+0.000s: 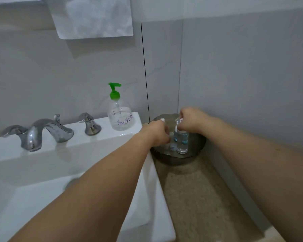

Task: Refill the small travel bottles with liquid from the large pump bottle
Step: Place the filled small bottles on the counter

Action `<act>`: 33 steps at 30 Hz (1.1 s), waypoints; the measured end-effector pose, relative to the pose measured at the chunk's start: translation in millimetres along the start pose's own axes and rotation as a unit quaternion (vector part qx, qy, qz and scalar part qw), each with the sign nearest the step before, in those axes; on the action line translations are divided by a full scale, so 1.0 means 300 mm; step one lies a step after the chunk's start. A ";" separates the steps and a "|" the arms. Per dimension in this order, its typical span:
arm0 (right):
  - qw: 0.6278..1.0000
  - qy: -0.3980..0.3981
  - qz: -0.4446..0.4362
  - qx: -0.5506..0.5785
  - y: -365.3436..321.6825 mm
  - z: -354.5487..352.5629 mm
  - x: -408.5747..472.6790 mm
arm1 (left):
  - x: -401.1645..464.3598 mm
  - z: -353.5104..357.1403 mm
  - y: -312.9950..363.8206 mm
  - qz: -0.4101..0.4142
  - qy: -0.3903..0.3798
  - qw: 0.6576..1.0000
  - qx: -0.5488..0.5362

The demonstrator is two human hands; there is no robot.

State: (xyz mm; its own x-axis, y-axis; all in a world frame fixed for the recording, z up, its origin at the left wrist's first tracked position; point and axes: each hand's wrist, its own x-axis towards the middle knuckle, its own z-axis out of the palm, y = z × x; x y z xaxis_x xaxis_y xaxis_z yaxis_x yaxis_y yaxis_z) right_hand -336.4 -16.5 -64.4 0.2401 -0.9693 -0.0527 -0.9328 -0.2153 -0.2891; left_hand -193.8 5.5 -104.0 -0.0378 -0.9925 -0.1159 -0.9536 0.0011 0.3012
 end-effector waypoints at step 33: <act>0.999 0.009 0.003 0.041 0.006 -0.005 -0.048 | -0.046 -0.022 0.000 0.062 -0.029 0.996 0.057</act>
State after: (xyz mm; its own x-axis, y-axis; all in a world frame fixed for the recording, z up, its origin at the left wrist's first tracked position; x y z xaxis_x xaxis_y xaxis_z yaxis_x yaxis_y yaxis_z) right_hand -341.9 -3.3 -62.7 0.2282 -0.9729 -0.0373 -0.9093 -0.1992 -0.3654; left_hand -191.3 18.4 -96.2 -0.1718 -0.9752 -0.1397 -0.9681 0.1409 0.2071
